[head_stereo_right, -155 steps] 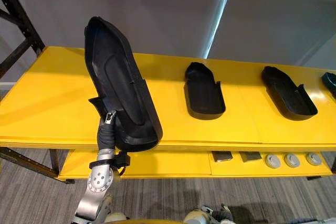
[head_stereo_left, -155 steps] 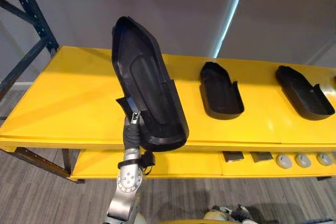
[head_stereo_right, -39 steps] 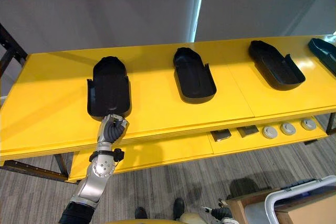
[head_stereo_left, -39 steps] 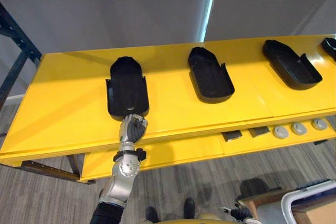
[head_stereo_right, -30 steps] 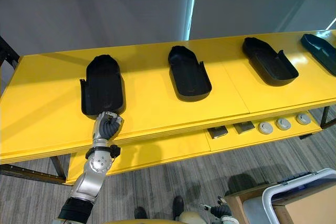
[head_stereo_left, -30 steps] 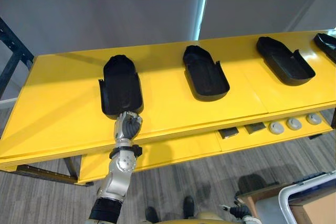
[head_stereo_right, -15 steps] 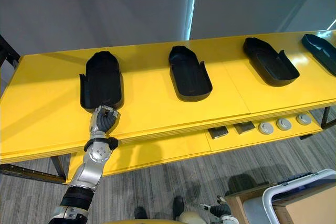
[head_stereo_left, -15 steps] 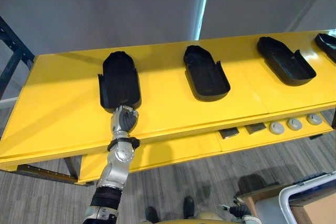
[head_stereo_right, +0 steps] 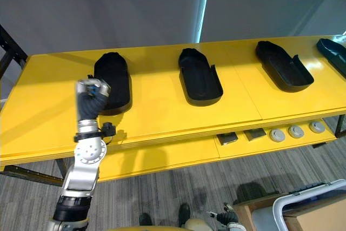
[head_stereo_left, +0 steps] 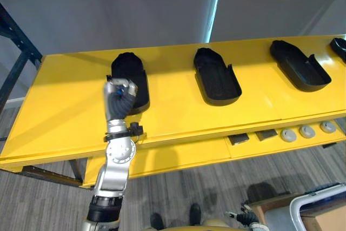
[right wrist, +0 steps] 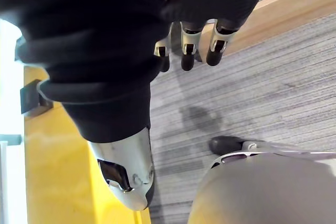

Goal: Walk over and take plastic housings, then place them on the shelf

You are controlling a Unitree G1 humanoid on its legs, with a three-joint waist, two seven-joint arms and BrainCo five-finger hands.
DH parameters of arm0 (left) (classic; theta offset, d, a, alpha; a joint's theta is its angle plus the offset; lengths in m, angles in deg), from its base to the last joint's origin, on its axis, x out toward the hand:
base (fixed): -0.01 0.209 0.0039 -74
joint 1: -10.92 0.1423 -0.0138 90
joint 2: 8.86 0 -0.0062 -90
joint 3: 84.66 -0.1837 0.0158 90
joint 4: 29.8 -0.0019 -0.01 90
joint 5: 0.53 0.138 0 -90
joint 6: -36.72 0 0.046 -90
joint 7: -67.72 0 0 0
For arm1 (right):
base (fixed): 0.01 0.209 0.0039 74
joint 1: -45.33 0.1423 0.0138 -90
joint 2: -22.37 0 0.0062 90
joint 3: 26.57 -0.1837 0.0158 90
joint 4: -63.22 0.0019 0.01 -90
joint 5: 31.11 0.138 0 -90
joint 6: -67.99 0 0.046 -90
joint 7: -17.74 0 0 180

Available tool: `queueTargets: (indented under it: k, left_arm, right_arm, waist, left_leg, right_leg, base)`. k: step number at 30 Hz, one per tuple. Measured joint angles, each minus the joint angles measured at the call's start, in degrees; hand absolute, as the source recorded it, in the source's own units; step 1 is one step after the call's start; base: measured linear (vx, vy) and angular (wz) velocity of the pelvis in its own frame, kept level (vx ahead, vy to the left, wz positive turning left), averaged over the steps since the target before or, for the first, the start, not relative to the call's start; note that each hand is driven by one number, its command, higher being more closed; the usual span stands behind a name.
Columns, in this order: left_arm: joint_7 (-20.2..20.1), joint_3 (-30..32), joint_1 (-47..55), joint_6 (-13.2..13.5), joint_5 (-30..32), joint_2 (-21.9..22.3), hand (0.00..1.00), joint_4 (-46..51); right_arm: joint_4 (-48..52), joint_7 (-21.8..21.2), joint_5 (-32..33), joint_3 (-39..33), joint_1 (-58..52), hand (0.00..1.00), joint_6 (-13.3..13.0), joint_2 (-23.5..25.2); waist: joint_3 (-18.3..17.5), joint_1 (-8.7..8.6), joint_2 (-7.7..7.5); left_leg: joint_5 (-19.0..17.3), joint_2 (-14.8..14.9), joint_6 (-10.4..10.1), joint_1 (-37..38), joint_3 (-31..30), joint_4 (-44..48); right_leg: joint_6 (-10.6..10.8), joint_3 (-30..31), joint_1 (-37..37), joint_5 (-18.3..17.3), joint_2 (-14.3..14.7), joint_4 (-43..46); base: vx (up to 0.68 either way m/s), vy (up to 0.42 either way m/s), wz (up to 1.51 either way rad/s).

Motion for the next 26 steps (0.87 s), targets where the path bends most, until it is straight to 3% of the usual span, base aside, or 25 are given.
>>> queueTargets:
  k: [4, 6, 7, 9, 11, 14, 17, 20, 26]
  left_arm:
    - [3.6, 8.6, 6.6, 0.5, -6.3, 2.9, 1.0, -2.7]
    - [4.6, 12.4, 11.3, -0.1, -9.4, 3.5, 1.0, -8.9]
    - [4.5, 13.0, 12.2, -0.5, -10.1, 3.9, 0.0, -11.0]
    - [4.1, 14.7, 14.5, -2.0, -13.0, 4.4, 0.0, -18.4]
    - [1.2, 16.5, 16.6, -5.8, -16.0, 4.8, 0.0, -29.2]
    - [-2.7, 18.1, 17.3, -8.4, -19.4, 5.6, 0.0, -43.4]
    - [-8.1, 19.0, 17.0, -9.8, -24.5, 6.8, 0.0, -57.9]
    - [-12.7, 18.5, 17.0, -10.7, -24.3, 8.1, 0.0, -66.7]
    - [-14.4, 14.8, 15.7, -10.5, -20.0, 8.0, 0.0, -71.5]
  right_arm:
    - [0.0, 0.2, 0.0, -0.5, -0.6, 0.0, 0.1, -0.1]
    - [0.2, 0.3, 0.0, -0.7, -0.8, 0.0, 0.2, 0.0]
    - [0.4, 0.5, 0.0, -0.7, -1.1, 0.0, 0.2, -0.1]
    - [1.6, 0.7, 0.1, -0.8, -1.5, 0.0, 0.5, 0.0]
    - [5.0, 1.2, 0.0, -0.8, -2.6, 0.0, 1.1, 0.6]
    - [7.6, 1.2, 0.0, -1.4, -2.5, 0.0, 1.8, 2.4]
    - [7.9, 1.2, 0.1, -1.6, -2.6, 0.0, 2.1, 4.6]
    - [7.4, 1.6, 0.0, -1.9, -2.5, 0.0, 2.3, 5.3]
    - [6.5, 3.0, -0.7, -4.7, -2.0, 0.0, 2.3, 5.2]
  waist:
    - [0.0, 1.23, 0.25]
    - [-0.2, 2.23, 0.3]
    - [-0.3, 2.64, 0.34]
    - [-0.5, 3.07, 0.47]
    - [-1.3, 3.04, 0.34]
    - [-1.8, 3.27, -0.26]
    - [-2.2, 4.1, -0.53]
    - [-2.5, 4.32, -0.84]
    - [-2.5, 4.25, -0.12]
  left_leg:
    - [0.0, 0.1, 0.0, 0.0, -1.4, 0.0]
    - [-0.2, 0.2, 0.1, 0.0, -1.8, 0.0]
    - [-0.2, 0.2, 0.2, -0.1, -1.8, 0.0]
    - [0.0, 0.2, -0.1, 0.7, -1.8, 0.0]
    - [-0.1, 0.2, 0.0, 1.5, -1.7, 0.0]
    - [-0.4, 0.2, 0.3, 2.3, -1.2, 0.0]
    - [-0.6, 0.2, 0.6, 2.7, -0.1, 0.0]
    - [-0.7, -0.1, 0.7, 2.8, -0.1, 0.0]
    - [-0.9, -0.6, 0.9, 3.0, -0.2, 0.0]
  right_leg:
    - [0.1, -0.3, 0.6, -0.2, 0.0, 0.4]
    - [0.0, -0.3, 0.7, -0.5, -0.1, 0.9]
    - [0.0, -0.3, 0.7, -0.5, -0.1, 0.9]
    - [0.1, -0.7, 1.0, -1.0, -0.1, 1.5]
    - [0.4, -0.9, 1.9, -1.9, -0.3, 2.4]
    - [0.9, -1.0, 2.5, -2.7, -0.3, 2.5]
    - [0.8, -0.5, 2.6, -2.8, -0.4, 2.5]
    - [1.0, -0.5, 2.8, -2.9, -0.6, 2.4]
    - [1.0, -0.3, 2.9, -2.8, -1.2, 2.4]
  base:
    - [-0.03, 0.015, 0.19]
    - [-0.03, 0.019, 0.14]
    - [-0.02, 0.015, 0.03]
    - [0.0, 0.012, 0.07]
    - [-0.02, 0.016, 0.05]
    - [0.0, 0.0, 0.0]
    - [0.01, 0.009, -0.11]
    - [0.01, 0.004, -0.01]
    - [0.02, 0.013, -0.01]
